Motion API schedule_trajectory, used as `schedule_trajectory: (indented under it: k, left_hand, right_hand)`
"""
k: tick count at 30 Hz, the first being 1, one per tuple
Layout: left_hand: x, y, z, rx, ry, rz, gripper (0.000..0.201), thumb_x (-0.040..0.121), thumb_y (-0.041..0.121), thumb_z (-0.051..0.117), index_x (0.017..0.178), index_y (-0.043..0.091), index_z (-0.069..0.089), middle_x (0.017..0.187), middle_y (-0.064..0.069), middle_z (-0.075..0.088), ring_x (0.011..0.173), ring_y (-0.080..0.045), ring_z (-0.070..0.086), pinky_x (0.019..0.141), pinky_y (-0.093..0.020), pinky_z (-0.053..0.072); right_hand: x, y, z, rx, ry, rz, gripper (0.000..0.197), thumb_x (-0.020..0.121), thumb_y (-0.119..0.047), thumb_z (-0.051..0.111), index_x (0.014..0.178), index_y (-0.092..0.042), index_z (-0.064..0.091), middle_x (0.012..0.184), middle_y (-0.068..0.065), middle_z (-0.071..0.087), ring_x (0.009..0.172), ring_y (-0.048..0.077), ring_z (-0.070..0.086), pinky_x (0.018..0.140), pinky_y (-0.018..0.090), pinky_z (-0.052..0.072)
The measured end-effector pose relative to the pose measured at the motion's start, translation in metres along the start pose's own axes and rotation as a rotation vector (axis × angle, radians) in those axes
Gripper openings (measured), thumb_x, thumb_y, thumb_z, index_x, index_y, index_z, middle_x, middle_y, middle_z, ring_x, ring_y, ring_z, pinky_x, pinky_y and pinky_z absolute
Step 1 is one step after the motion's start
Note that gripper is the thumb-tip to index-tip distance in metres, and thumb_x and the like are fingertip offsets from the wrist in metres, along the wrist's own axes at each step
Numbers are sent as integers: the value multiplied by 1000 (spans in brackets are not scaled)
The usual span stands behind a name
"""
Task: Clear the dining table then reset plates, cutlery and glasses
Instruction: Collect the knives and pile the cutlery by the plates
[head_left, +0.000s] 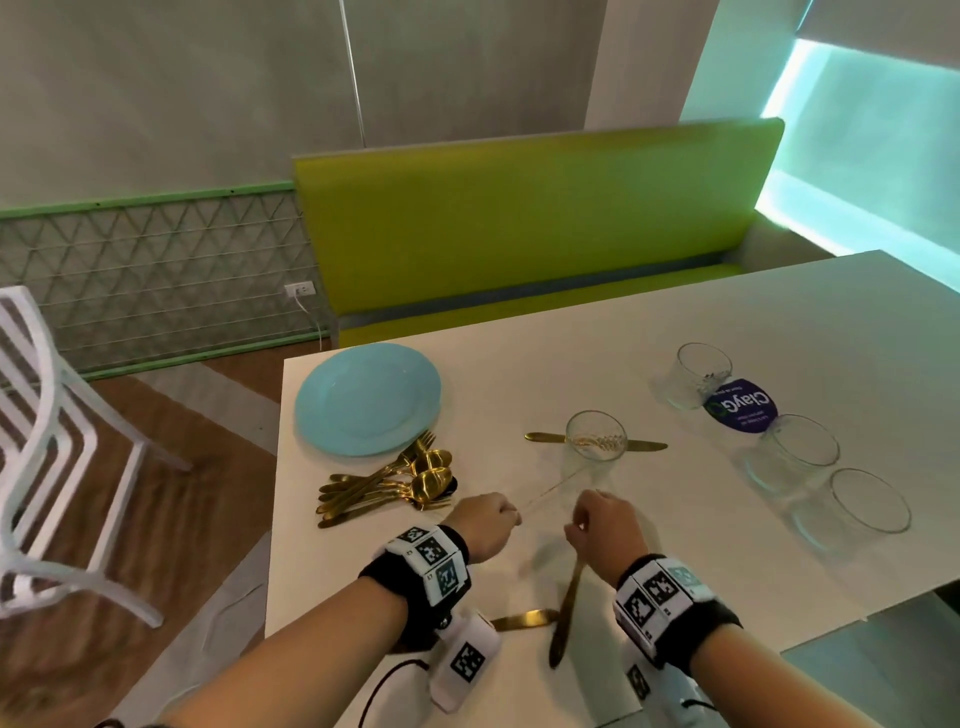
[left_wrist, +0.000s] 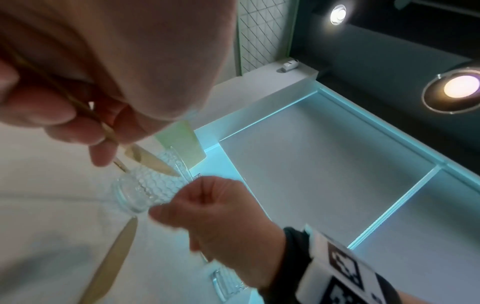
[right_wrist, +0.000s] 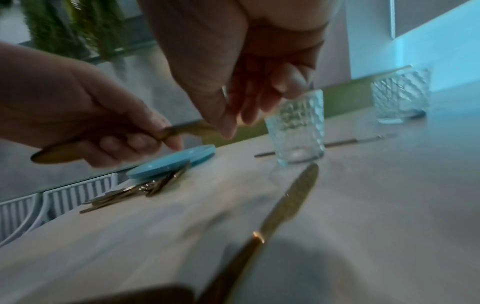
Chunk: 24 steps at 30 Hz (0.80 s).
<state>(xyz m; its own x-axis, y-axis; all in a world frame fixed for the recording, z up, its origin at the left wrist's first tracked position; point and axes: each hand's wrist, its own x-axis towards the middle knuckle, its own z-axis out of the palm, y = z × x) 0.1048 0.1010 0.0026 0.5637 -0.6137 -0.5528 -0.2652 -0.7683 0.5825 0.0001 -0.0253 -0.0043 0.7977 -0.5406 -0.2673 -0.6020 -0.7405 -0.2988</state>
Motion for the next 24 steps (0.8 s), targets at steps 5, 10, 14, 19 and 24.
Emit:
schedule_trajectory:
  k: [5,10,14,19,24]
  left_hand:
    - [-12,-11,-2,-118,100,39,30,96,32,42,114,14,59,115,-5,62,103,-19,54,90,-29,41]
    - [-22,-14,-4,-298,224,116,27,98,27,42,107,11,61,76,10,50,81,-10,47,79,-24,37]
    - [-24,-12,-6,-392,320,149,19,98,20,41,99,15,59,71,8,47,68,-5,43,65,-19,38]
    - [-21,-11,-6,-490,352,131,21,98,20,43,110,11,57,76,7,51,69,-5,46,70,-20,43]
    - [-20,-10,-1,-595,326,81,17,96,19,47,109,11,55,77,4,53,66,-8,49,59,-18,45]
  right_hand:
    - [-14,13,23,-2,-292,226,34,89,-45,52,101,-14,61,108,4,65,99,20,61,69,24,40]
    - [-18,16,29,77,-360,334,33,83,-46,63,80,-14,55,77,-2,55,72,12,53,52,17,37]
    - [-20,19,25,27,-340,376,37,84,-33,64,110,-6,61,111,8,65,99,21,63,70,20,42]
    - [-29,23,23,7,-320,393,29,79,-31,68,95,-7,66,83,4,55,77,20,53,67,21,42]
    - [-35,23,21,-83,-287,336,26,78,-28,64,99,-12,65,105,5,66,97,22,65,73,24,47]
